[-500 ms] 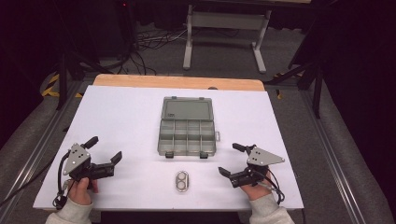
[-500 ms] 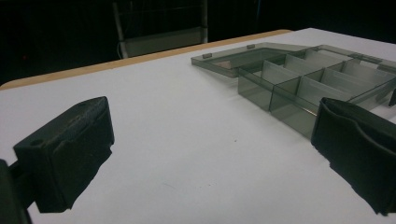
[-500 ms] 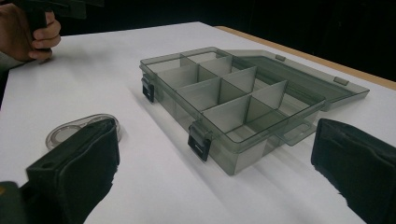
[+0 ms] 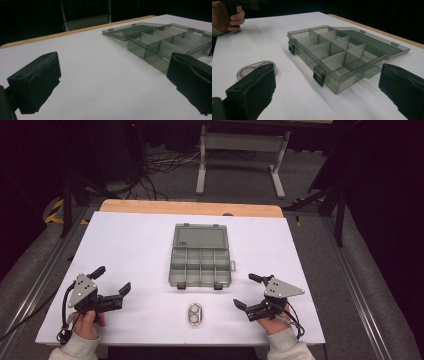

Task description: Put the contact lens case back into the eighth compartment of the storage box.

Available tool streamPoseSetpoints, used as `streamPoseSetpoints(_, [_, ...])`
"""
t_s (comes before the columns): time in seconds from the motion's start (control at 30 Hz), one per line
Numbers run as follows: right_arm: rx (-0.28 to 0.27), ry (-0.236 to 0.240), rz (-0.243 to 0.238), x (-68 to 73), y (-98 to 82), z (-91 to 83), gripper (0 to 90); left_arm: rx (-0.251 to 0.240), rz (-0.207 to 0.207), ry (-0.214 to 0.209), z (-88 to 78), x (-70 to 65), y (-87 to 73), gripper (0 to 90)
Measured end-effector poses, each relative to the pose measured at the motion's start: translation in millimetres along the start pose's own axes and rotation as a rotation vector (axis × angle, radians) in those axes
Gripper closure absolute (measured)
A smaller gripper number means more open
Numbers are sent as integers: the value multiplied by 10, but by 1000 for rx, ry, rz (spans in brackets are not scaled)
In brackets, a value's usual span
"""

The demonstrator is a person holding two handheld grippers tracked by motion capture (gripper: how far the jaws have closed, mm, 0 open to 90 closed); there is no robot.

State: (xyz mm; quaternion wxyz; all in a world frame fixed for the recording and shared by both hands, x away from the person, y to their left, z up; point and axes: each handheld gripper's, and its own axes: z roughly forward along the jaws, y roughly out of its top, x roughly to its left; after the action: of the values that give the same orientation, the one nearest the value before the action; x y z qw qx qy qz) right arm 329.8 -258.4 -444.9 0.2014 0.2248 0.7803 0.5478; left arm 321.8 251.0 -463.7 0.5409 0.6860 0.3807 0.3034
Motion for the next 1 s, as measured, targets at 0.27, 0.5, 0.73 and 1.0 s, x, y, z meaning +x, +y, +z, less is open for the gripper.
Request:
streamPoseSetpoints(0.27, [5, -1, -1, 0, 1, 8, 11, 4, 2, 0, 2, -1, 0, 2])
streamPoseSetpoints(0.5, [11, 4, 8, -13, 31, 22, 7, 7, 3, 1, 4, -1, 1, 2])
streamPoseSetpoints(0.73, [8, 17, -3, -1, 157, 41, 7, 7, 3, 1, 3, 1, 0, 2])
streamPoseSetpoints(1.0, [3, 29, -1, -11, 249, 23, 8, 10, 3, 3, 5, -1, 0, 2])
